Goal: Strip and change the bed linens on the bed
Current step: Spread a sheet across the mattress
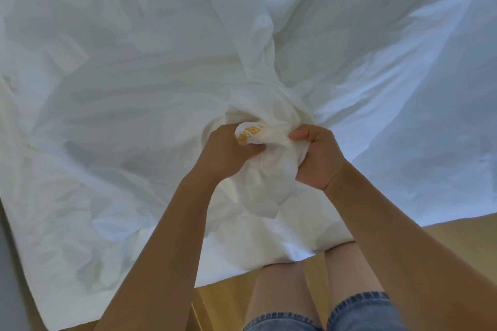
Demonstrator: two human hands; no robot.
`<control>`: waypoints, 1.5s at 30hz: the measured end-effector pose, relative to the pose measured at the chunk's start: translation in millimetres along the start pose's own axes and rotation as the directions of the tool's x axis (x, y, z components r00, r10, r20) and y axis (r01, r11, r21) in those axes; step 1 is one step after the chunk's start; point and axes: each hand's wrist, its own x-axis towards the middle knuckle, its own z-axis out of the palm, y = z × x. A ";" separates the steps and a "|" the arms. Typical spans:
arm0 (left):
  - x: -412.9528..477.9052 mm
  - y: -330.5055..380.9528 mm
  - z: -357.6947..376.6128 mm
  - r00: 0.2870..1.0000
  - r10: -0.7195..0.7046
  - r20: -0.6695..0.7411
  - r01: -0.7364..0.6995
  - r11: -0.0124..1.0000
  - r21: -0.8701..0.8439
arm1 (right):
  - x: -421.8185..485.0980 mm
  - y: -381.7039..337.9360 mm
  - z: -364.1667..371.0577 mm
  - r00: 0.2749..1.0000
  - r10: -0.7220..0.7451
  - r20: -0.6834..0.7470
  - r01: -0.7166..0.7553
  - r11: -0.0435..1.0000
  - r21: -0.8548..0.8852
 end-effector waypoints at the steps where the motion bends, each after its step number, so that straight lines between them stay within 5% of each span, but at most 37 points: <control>1: 2.4 -0.1 0.9 1.000 -0.010 0.011 0.009 1.000 0.015 | 0.2 1.8 -0.4 1.000 -0.017 -0.004 0.017 1.000 0.014; 5: 9.3 1.6 6.6 0.999 -0.012 0.031 0.009 0.995 0.095 | 4.3 10.6 3.0 0.981 -0.098 -0.165 0.086 0.993 -0.075; 9: 11.7 -0.2 7.1 0.998 -0.032 0.058 0.026 0.994 0.111 | 6.4 14.8 1.4 0.882 -0.266 -0.390 0.125 0.929 -0.349; 16: 13.2 6.2 31.2 0.998 0.055 0.006 -0.054 0.960 0.273 | -8.2 23.9 -14.4 0.686 -0.515 -0.514 0.142 0.787 -0.600; 20: 8.9 12.2 42.2 0.997 0.045 -0.060 -0.027 0.959 0.281 | -10.3 26.2 -18.4 0.682 -0.504 -0.530 0.137 0.800 -0.584; 26: -5.2 13.1 33.0 0.993 0.097 -0.070 -0.078 0.969 0.236 | -12.0 22.2 -19.1 0.724 -0.513 -0.461 0.148 0.768 -0.623; 32: -27.0 -10.9 -46.5 0.971 -0.181 -0.156 0.139 0.958 -0.251 | -24.2 -2.8 -20.6 0.909 -0.383 -0.167 0.134 0.646 -0.752; 36: -36.0 -7.7 -55.7 0.980 -0.138 -0.140 0.116 0.981 -0.154 | -18.0 -6.3 -10.7 0.938 -0.339 -0.070 0.212 0.724 -0.656; 40: -34.2 -1.2 -45.1 0.990 -0.058 -0.132 0.064 0.997 0.041 | -17.0 -15.2 -10.9 0.960 -0.279 0.029 0.273 0.907 -0.321; 42: -34.6 0.3 -41.0 0.989 0.001 -0.149 0.019 0.991 0.135 | -18.6 -21.5 -13.3 0.977 -0.173 0.125 0.198 0.954 -0.226; 45: -39.7 2.3 -32.6 0.990 0.036 -0.139 -0.003 0.974 0.228 | -18.0 -31.3 -4.8 0.961 0.048 0.274 0.050 0.940 -0.338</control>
